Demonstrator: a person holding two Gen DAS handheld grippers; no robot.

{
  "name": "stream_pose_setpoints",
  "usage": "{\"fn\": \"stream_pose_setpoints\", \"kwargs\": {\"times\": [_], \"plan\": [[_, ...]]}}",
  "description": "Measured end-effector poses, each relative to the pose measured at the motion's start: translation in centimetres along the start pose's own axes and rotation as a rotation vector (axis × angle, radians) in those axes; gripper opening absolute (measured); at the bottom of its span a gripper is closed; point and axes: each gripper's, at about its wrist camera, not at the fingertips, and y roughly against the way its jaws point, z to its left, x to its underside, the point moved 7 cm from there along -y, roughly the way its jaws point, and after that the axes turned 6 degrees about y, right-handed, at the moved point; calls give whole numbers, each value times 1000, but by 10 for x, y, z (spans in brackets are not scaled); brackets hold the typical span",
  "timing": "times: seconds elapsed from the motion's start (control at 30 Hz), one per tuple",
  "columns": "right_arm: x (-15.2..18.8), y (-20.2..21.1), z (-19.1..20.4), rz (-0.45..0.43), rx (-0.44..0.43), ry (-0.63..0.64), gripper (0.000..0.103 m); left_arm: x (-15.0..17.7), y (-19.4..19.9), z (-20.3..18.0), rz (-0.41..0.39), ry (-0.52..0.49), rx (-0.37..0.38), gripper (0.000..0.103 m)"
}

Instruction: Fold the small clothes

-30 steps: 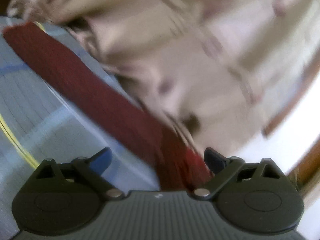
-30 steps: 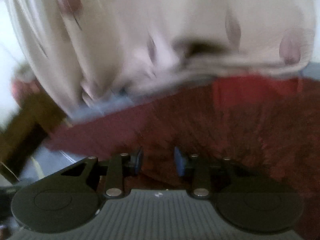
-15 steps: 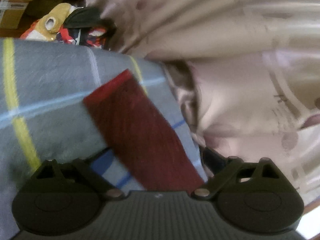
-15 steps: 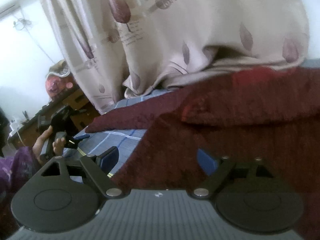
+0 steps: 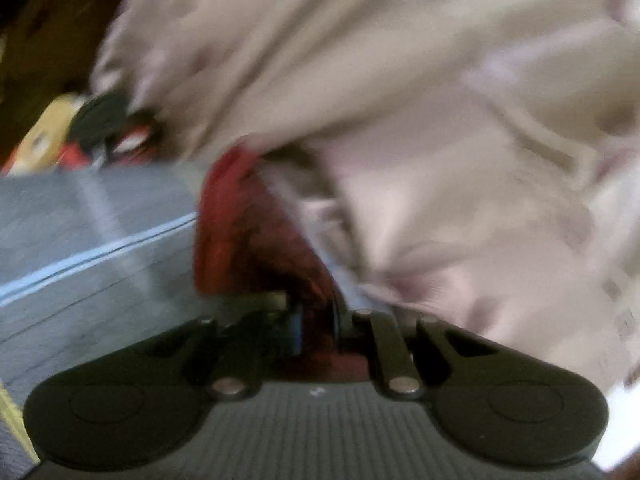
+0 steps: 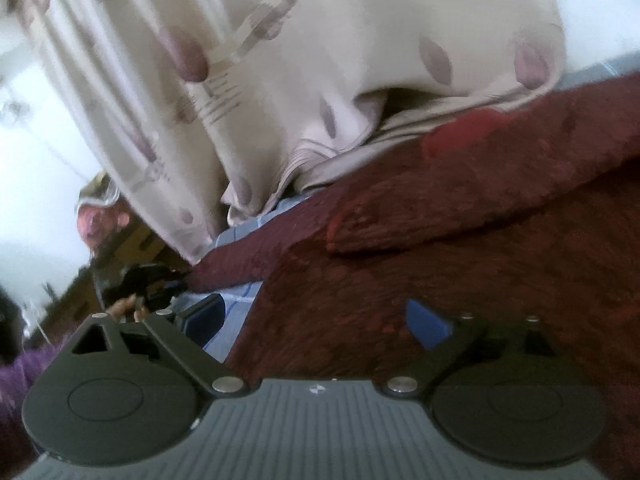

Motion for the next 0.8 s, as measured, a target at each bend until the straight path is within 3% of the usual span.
{"fn": "stream_pose_setpoints", "kwargs": {"times": [0.17, 0.33, 0.53, 0.63, 0.8], "plan": [[-7, 10, -6, -46, 7, -39, 96, -4, 25, -69, -36, -96, 138, 13], [-14, 27, -8, -88, 1, -64, 97, 33, 39, -154, 24, -234, 261, 13], [-26, 50, -25, -155, -25, -207, 97, 121, 26, -252, 189, -291, 412, 13], [-33, 66, -32, -198, -29, -235, 98, 177, 11, -291, 257, -342, 452, 13], [-44, 96, -54, -264, 5, -244, 100, 274, -20, -320, 376, -425, 473, 14]]}}
